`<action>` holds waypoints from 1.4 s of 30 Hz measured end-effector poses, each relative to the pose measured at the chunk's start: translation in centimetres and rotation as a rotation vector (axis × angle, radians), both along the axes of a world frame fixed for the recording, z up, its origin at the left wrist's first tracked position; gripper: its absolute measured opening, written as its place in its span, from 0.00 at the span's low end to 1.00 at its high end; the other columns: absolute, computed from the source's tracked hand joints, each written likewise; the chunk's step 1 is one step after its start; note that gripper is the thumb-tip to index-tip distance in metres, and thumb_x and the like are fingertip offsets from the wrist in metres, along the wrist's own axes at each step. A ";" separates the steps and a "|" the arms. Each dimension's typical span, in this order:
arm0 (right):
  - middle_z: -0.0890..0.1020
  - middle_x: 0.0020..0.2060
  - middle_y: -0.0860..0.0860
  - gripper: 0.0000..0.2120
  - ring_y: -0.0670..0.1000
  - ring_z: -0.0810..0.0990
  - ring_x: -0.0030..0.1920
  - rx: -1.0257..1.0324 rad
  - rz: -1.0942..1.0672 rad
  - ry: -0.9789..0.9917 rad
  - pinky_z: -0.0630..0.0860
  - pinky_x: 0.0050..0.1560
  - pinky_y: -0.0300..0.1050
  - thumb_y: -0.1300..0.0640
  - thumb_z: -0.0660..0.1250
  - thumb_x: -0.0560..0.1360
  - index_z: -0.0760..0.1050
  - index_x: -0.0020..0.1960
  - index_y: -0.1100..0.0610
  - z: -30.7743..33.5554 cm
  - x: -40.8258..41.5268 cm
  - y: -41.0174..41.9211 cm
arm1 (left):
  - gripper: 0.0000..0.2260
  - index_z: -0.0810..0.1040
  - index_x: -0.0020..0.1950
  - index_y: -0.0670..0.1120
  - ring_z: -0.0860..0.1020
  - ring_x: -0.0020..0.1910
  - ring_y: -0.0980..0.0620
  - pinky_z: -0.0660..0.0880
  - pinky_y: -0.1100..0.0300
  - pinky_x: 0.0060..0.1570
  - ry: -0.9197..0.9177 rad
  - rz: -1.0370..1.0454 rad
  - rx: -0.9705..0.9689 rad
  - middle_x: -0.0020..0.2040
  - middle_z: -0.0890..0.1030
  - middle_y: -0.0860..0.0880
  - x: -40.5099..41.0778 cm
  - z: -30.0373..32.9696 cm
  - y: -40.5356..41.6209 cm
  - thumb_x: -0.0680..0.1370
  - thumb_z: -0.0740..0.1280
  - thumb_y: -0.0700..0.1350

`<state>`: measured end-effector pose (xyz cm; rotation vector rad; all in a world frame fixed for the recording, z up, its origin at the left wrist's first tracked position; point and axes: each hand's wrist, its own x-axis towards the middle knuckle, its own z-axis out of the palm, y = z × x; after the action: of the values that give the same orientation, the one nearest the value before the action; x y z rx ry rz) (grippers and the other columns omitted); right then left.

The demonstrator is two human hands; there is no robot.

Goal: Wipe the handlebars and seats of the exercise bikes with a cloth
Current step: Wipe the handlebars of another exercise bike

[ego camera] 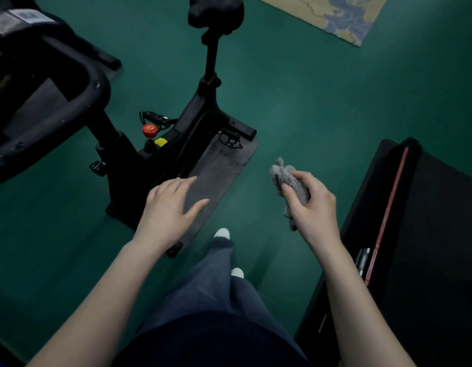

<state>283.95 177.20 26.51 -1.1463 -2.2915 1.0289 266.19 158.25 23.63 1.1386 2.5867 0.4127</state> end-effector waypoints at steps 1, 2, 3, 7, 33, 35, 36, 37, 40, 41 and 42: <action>0.81 0.48 0.49 0.10 0.46 0.77 0.47 -0.001 0.019 0.001 0.67 0.47 0.34 0.56 0.69 0.75 0.79 0.56 0.54 0.0 -0.8 0.8 | 0.27 0.66 0.73 0.49 0.65 0.71 0.51 0.58 0.52 0.70 -0.002 0.019 0.001 0.69 0.72 0.50 -0.4 -0.1 0.5 0.78 0.59 0.61; 0.80 0.48 0.48 0.10 0.46 0.76 0.47 0.001 0.036 0.002 0.67 0.47 0.35 0.56 0.69 0.75 0.79 0.56 0.54 0.0 -1.6 1.7 | 0.27 0.66 0.73 0.49 0.65 0.71 0.51 0.57 0.52 0.70 -0.005 0.036 0.003 0.69 0.72 0.50 -0.8 -0.2 1.1 0.78 0.59 0.61; 0.80 0.47 0.48 0.10 0.46 0.76 0.47 0.009 0.053 0.003 0.67 0.47 0.35 0.56 0.69 0.75 0.79 0.56 0.54 0.0 -2.6 2.6 | 0.27 0.66 0.73 0.49 0.64 0.71 0.51 0.57 0.52 0.70 -0.009 0.051 0.007 0.69 0.72 0.50 -1.3 -0.4 1.7 0.78 0.59 0.61; 0.80 0.48 0.47 0.11 0.45 0.76 0.48 0.040 0.111 0.003 0.67 0.48 0.33 0.56 0.69 0.75 0.79 0.57 0.55 0.2 -6.7 6.4 | 0.27 0.66 0.73 0.49 0.64 0.71 0.51 0.57 0.53 0.70 -0.019 0.096 0.014 0.69 0.72 0.50 -3.8 -0.9 5.0 0.77 0.59 0.61; 0.82 0.49 0.49 0.09 0.43 0.77 0.48 -0.036 1.156 0.121 0.68 0.49 0.26 0.57 0.69 0.76 0.79 0.55 0.57 2.9 -33.4 17.8 | 0.29 0.65 0.74 0.48 0.66 0.70 0.50 0.61 0.52 0.70 -0.002 1.180 0.002 0.70 0.70 0.49 -5.9 2.1 12.2 0.77 0.57 0.61; 0.81 0.47 0.48 0.09 0.39 0.76 0.46 -0.049 1.250 0.152 0.67 0.48 0.23 0.57 0.68 0.76 0.79 0.55 0.56 3.7 -34.9 17.4 | 0.29 0.66 0.73 0.47 0.67 0.69 0.50 0.59 0.53 0.69 0.033 1.290 0.021 0.70 0.71 0.49 -5.2 2.8 12.6 0.77 0.57 0.61; 0.81 0.47 0.47 0.09 0.39 0.76 0.46 -0.060 1.296 0.160 0.67 0.48 0.23 0.56 0.68 0.76 0.79 0.55 0.56 4.1 -35.5 17.0 | 0.29 0.66 0.73 0.47 0.66 0.69 0.50 0.59 0.53 0.69 0.052 1.338 0.026 0.70 0.71 0.49 -4.8 3.2 12.7 0.77 0.57 0.61; 0.81 0.48 0.47 0.09 0.39 0.76 0.47 -0.071 1.339 0.163 0.68 0.48 0.24 0.56 0.68 0.76 0.79 0.56 0.56 4.5 -36.1 16.3 | 0.29 0.65 0.73 0.47 0.66 0.69 0.50 0.58 0.53 0.69 0.067 1.381 0.029 0.70 0.71 0.49 -4.4 3.6 12.7 0.77 0.57 0.62; 0.81 0.48 0.46 0.10 0.41 0.77 0.49 -0.082 1.463 0.179 0.69 0.49 0.27 0.55 0.68 0.76 0.78 0.57 0.55 5.5 -37.5 13.8 | 0.29 0.64 0.74 0.48 0.65 0.70 0.51 0.58 0.52 0.71 0.098 1.506 0.035 0.71 0.70 0.50 -3.4 4.4 12.2 0.77 0.56 0.62; 0.81 0.48 0.46 0.10 0.41 0.77 0.49 -0.079 1.497 0.187 0.70 0.50 0.29 0.54 0.68 0.76 0.78 0.57 0.54 5.8 -37.9 12.9 | 0.29 0.64 0.74 0.48 0.65 0.70 0.50 0.57 0.52 0.71 0.101 1.545 0.036 0.71 0.69 0.50 -3.2 4.6 12.0 0.77 0.56 0.62; 0.81 0.48 0.46 0.10 0.42 0.77 0.49 -0.081 1.534 0.195 0.71 0.50 0.32 0.54 0.68 0.76 0.78 0.57 0.54 6.1 -38.2 11.8 | 0.29 0.64 0.74 0.48 0.64 0.71 0.50 0.56 0.53 0.71 0.103 1.590 0.035 0.71 0.69 0.50 -2.9 4.8 11.8 0.77 0.57 0.62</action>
<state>245.76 189.04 32.63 0.9760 -2.7310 1.4986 263.29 170.01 28.44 -1.1524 2.9624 0.6402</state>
